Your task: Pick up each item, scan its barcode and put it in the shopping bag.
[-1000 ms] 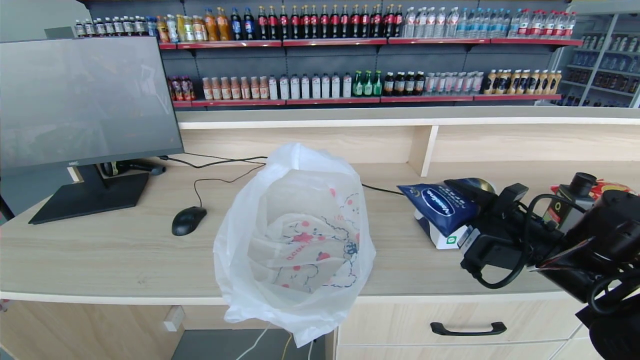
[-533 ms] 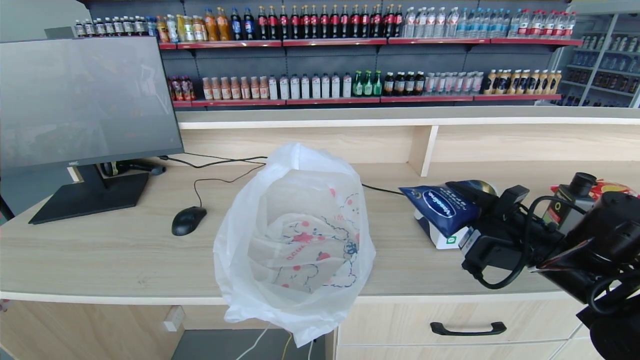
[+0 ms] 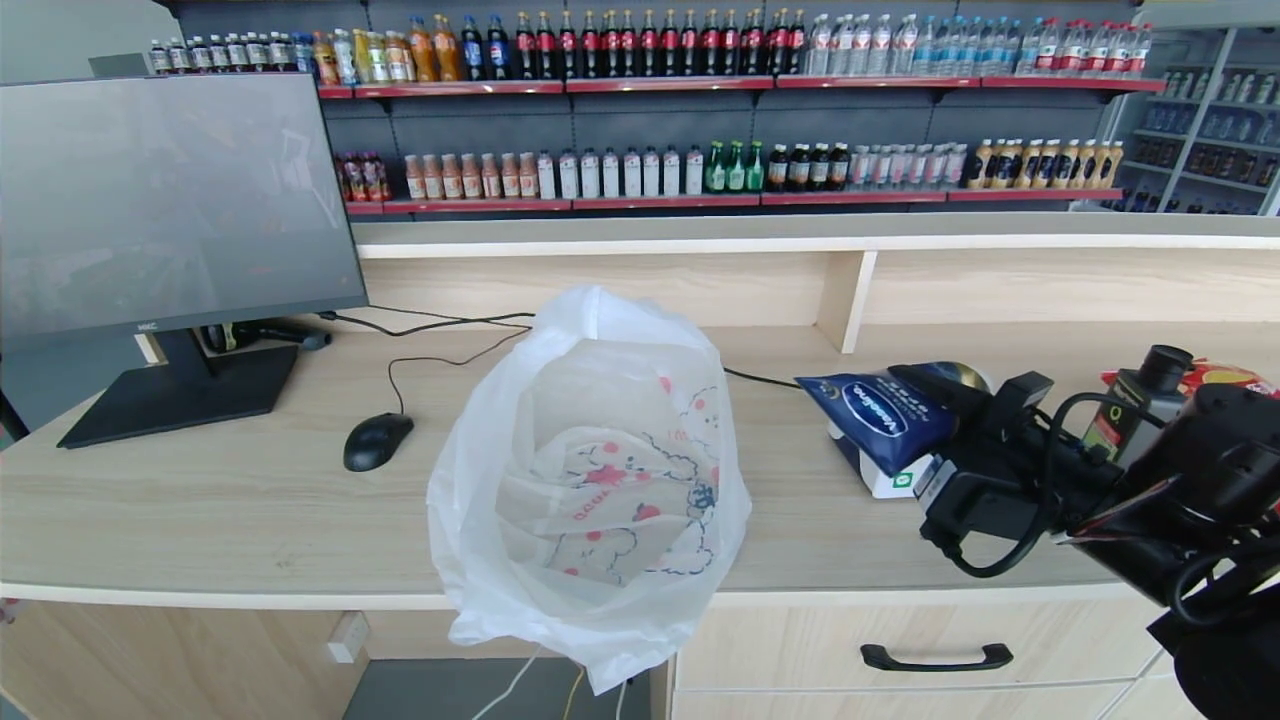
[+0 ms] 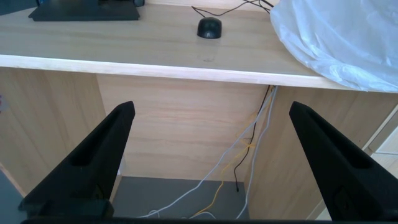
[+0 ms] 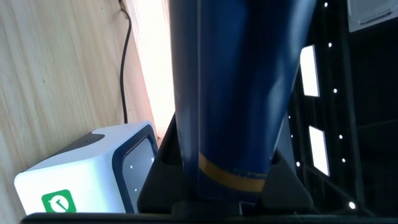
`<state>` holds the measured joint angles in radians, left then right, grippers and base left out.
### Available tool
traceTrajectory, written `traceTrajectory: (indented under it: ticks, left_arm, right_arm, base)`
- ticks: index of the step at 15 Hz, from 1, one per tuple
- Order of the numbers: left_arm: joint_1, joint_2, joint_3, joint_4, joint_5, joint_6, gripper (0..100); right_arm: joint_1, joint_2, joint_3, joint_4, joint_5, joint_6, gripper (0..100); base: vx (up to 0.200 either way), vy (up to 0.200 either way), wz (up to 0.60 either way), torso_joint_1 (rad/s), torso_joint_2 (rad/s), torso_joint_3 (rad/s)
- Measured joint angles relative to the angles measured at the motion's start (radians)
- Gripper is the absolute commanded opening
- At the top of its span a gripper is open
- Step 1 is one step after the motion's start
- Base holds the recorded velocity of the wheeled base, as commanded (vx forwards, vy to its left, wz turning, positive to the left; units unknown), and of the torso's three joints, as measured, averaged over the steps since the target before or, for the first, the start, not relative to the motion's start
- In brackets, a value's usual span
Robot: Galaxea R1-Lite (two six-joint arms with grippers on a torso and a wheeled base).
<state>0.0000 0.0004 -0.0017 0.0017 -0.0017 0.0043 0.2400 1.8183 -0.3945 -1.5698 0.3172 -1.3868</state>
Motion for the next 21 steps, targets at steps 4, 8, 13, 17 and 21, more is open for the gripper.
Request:
traceTrajectory:
  ticks: [4,8,13,17,21]
  left_arm:
    - [0.000,0.000,0.000,0.000,0.000,0.000,100]
    - [0.000,0.000,0.000,0.000,0.000,0.000,100]
    - [0.000,0.000,0.000,0.000,0.000,0.000,100]
    - [0.000,0.000,0.000,0.000,0.000,0.000,100]
    - [0.000,0.000,0.000,0.000,0.000,0.000,100]
  right_arm:
    - [-0.018,0.025,-0.005,-0.001,0.036,-0.019,0]
    - [-0.046,0.048,0.002,0.000,0.043,-0.034,0]
    - [-0.044,0.031,-0.005,0.001,0.043,0.018,0]
    - [-0.011,-0.092,-0.003,0.000,0.039,0.146,0]
    - [0.038,-0.209,0.070,-0.001,-0.082,0.342,0]
  base:
    - [0.000,0.000,0.00,0.000,0.00,0.000]
    - [0.000,0.000,0.00,0.000,0.00,0.000]
    - [0.000,0.000,0.00,0.000,0.00,0.000]
    - [0.000,0.000,0.00,0.000,0.00,0.000]
    - [0.000,0.000,0.00,0.000,0.00,0.000]
